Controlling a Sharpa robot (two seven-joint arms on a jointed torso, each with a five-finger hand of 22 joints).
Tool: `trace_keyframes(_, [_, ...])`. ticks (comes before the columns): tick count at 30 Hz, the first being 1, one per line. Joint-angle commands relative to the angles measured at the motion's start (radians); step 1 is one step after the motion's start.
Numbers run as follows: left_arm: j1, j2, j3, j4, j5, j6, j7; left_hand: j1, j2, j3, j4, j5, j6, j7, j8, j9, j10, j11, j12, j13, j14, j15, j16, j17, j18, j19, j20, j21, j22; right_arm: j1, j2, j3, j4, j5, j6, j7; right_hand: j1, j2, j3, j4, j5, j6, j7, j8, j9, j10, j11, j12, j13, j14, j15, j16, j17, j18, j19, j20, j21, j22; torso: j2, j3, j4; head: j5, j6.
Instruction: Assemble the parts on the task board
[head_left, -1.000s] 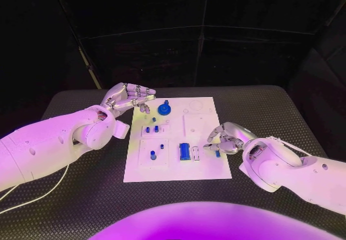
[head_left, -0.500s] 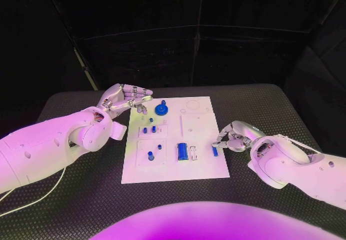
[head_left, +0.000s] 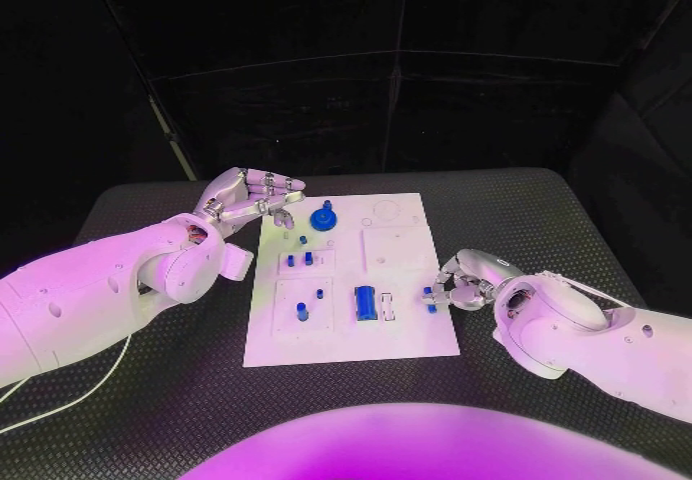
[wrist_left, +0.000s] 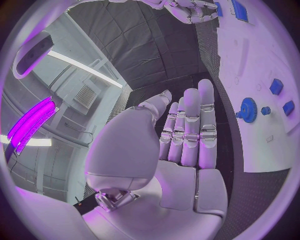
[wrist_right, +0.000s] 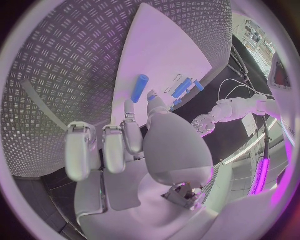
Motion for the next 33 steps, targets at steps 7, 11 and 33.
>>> trace_keyframes(7, [0.001,0.001,0.001,0.0,0.005,0.009,0.007,-0.001,0.012,-0.007,0.0,0.003,-0.003,0.004,-0.005,-0.001,-0.009,0.001,-0.001,0.001,-0.005,0.0,-0.005,-0.001,0.02,-0.001,0.007,-0.004,-0.002,0.0,0.007,0.0,0.002,-0.02,0.074,-0.037,-0.008,0.001,-0.002,0.003,0.006,0.027,-0.007,0.002,0.007,0.006,-0.005,0.005,0.03,0.076,-0.007,0.004,0.108,-0.009,0.03,-0.004,0.008,0.159,0.001,-0.0008,0.0,0.001,0.0])
trace_keyframes(11, [0.001,0.0,0.001,0.0,0.005,0.01,0.007,-0.001,0.012,-0.007,0.0,0.003,-0.003,0.004,-0.005,-0.001,-0.009,0.001,-0.001,0.001,-0.005,0.0,-0.005,-0.001,0.02,-0.001,0.007,-0.004,-0.002,-0.001,0.015,0.0,-0.001,-0.034,0.074,-0.044,0.007,0.006,0.006,-0.005,0.006,0.034,-0.011,0.004,0.012,0.006,-0.009,0.005,0.031,0.076,-0.01,0.004,0.108,-0.009,0.03,-0.007,0.008,0.159,0.001,-0.0004,-0.0006,0.002,0.0])
trace_keyframes(33, [0.001,-0.003,0.001,0.003,0.005,0.013,0.003,-0.003,0.012,-0.009,0.002,0.002,-0.004,0.004,-0.005,-0.001,-0.01,0.001,-0.001,0.002,-0.005,0.0,-0.005,-0.001,0.02,-0.001,0.008,-0.005,-0.002,-0.001,0.084,-0.001,-0.047,-0.232,0.186,-0.117,0.109,0.019,0.09,-0.089,-0.027,0.023,-0.008,-0.026,0.022,-0.011,-0.009,-0.027,0.015,0.071,-0.012,-0.007,0.092,-0.007,0.022,-0.012,0.001,0.151,-0.001,-0.0007,0.0,0.007,0.0])
